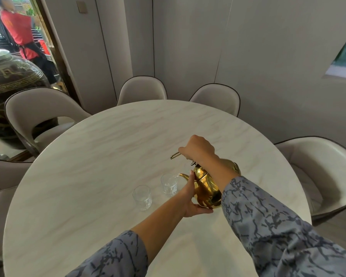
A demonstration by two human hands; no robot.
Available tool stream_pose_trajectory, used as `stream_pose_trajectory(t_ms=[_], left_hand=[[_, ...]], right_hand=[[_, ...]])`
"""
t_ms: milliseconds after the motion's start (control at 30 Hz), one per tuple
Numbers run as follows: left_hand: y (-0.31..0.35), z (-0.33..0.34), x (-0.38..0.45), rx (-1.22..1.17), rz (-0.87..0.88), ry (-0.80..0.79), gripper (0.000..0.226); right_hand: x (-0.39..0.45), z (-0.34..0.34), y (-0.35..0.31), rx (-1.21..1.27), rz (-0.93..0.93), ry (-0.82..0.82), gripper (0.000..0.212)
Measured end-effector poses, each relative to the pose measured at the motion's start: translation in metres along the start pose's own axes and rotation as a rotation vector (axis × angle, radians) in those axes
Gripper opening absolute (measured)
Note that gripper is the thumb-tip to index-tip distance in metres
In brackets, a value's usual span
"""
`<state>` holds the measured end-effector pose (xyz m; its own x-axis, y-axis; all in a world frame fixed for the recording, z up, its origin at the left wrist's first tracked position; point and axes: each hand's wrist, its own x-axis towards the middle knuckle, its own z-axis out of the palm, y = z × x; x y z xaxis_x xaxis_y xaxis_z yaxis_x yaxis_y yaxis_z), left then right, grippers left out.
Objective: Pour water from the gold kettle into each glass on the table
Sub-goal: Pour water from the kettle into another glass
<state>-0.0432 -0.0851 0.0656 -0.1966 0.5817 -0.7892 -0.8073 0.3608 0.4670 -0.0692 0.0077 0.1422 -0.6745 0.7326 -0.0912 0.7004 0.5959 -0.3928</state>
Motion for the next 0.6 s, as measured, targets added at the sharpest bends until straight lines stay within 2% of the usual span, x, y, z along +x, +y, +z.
stream_pose_trajectory(t_ms=[467,600], left_hand=[[0.0001,-0.0008,-0.0015,-0.007,-0.003,-0.031,0.086],[-0.0016,-0.0038,0.0045,-0.004,-0.009,-0.027,0.092]], right_hand=[[-0.0010,-0.0011,-0.0033,-0.015,-0.014,0.000,0.030],[-0.0005,0.0025,-0.0027,-0.009,-0.002,-0.008,0.029]])
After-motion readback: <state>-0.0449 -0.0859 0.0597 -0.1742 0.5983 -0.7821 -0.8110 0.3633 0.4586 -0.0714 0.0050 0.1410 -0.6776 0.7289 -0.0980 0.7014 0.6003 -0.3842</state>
